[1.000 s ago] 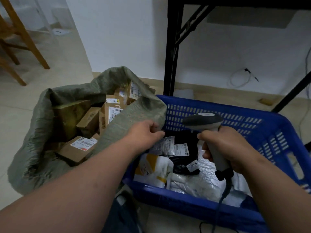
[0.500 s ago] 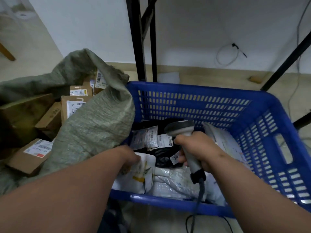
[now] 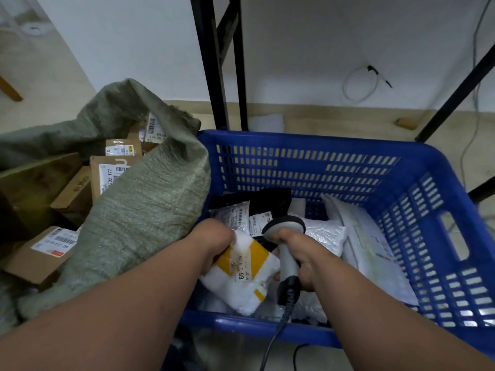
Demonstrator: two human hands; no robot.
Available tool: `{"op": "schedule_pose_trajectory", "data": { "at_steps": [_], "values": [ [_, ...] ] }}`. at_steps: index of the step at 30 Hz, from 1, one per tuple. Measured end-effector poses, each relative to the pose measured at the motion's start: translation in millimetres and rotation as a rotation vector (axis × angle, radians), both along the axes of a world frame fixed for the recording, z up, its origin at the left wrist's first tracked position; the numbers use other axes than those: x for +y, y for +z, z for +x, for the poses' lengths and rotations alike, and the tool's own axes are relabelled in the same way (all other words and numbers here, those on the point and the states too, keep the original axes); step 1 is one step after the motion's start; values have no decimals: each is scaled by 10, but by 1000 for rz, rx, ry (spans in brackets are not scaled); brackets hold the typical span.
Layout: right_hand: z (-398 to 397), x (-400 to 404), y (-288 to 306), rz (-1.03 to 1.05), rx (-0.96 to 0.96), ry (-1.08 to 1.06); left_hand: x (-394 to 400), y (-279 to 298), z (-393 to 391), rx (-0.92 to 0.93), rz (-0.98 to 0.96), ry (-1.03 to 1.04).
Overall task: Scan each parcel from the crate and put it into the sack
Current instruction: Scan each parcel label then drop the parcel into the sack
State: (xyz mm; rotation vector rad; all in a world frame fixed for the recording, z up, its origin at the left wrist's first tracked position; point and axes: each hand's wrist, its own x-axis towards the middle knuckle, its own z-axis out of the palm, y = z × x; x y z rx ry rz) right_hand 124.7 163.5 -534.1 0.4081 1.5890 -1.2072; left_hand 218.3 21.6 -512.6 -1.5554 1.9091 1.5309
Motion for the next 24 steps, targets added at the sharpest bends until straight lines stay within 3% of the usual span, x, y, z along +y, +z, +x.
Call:
{"op": "schedule_pose_trajectory", "data": {
  "at_steps": [3, 10, 15, 18, 24],
  "values": [
    [-77, 42, 83, -50, 32, -67, -10, 40, -9, 82, -54, 18],
    [-344, 238, 677, -133, 325, -194, 115, 245, -15, 337, 60, 120],
    [-361, 488, 1123, -276, 413, -344, 263, 688, 71, 368, 375, 158],
    [-267, 626, 1334, -373, 437, -341, 360, 999, 154, 552, 542, 197],
    [-44, 827, 1614, -391, 491, -287, 501, 1370, 359, 841, 403, 188]
  ]
}}
